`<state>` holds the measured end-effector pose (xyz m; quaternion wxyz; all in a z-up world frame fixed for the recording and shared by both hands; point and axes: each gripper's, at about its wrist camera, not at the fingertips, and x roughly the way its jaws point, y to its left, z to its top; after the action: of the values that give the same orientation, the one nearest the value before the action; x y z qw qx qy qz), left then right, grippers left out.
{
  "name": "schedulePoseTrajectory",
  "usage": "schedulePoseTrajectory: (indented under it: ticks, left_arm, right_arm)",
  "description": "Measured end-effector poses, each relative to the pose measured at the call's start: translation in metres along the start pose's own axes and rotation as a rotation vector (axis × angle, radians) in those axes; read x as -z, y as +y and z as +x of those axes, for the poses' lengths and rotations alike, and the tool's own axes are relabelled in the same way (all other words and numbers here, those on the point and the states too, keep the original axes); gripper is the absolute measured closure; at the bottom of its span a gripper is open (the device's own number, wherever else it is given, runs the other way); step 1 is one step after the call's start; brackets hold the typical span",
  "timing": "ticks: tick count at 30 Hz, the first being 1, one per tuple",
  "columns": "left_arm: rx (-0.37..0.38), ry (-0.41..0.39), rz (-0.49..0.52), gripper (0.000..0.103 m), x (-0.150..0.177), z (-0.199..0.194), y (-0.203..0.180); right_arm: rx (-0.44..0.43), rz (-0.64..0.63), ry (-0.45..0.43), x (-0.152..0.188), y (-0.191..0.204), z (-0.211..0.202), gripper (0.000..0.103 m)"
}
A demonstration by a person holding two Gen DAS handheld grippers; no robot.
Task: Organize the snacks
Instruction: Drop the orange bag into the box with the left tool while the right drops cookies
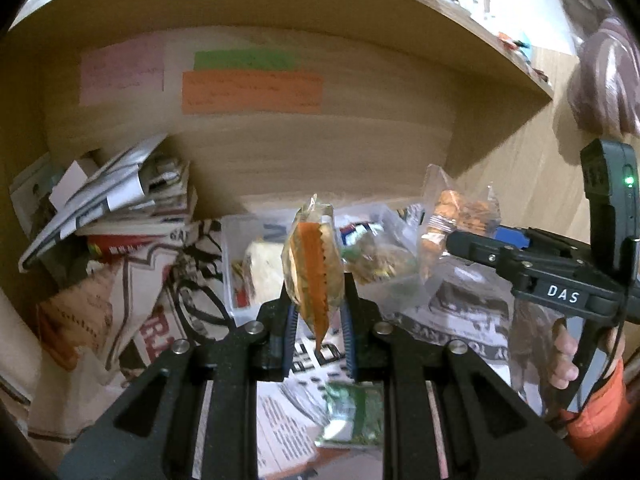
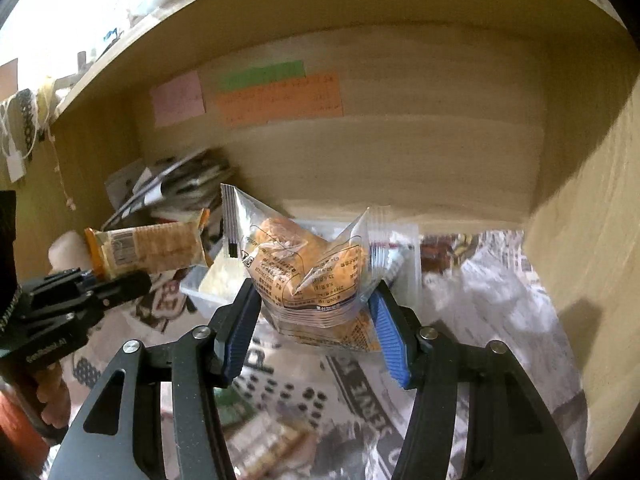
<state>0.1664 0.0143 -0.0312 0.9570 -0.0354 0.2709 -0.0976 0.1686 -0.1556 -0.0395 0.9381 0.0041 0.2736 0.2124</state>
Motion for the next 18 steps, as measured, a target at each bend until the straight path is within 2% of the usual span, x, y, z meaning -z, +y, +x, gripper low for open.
schedulePoseTrajectory:
  ticks: [9, 18]
  left_arm:
    - [-0.029, -0.008, -0.006, 0.084, -0.021, 0.029, 0.012]
    - [-0.026, 0.011, -0.005, 0.084, -0.033, 0.067, 0.015]
  right_arm:
    - [-0.005, 0.007, -0.013, -0.026, -0.001, 0.023, 0.051]
    - [0.028, -0.013, 0.021, -0.042, -0.004, 0.058, 0.051]
